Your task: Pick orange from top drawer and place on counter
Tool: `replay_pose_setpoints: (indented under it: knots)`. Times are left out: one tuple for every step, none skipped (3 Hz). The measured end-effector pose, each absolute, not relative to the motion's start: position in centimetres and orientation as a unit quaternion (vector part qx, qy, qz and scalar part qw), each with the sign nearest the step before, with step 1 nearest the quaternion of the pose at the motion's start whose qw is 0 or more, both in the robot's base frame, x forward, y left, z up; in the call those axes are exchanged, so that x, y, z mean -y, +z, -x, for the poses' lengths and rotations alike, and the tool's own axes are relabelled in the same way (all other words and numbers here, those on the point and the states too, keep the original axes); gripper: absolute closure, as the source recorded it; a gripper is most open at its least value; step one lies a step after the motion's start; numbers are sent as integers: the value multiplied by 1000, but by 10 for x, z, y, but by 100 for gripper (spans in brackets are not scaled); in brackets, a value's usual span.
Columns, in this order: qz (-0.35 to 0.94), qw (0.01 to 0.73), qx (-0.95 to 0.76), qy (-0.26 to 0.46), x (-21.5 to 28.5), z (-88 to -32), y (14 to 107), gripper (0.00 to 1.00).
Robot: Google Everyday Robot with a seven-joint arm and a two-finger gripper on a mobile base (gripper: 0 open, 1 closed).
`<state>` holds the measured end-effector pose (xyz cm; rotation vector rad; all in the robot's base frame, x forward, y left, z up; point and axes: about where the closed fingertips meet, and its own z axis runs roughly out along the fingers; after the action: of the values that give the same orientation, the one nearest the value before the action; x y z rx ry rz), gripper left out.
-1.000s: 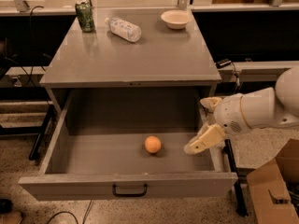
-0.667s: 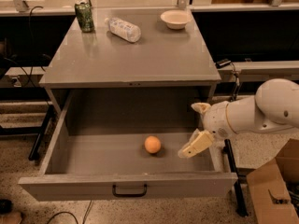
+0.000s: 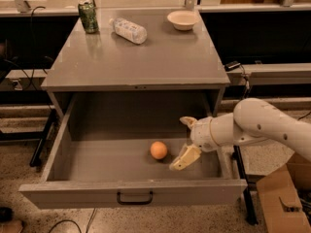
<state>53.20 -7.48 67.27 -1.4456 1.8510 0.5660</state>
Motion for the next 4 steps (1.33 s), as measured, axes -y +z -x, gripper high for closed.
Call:
replay_pose_setpoints:
  knots:
    - [569,348,-709,231,50,-537,649,0]
    - [576,336,-705,242,28,-539,631,0]
    - [584,322,-703,247,14,-538,616,19]
    - [588,316,-702,248,10,-537,609,43]
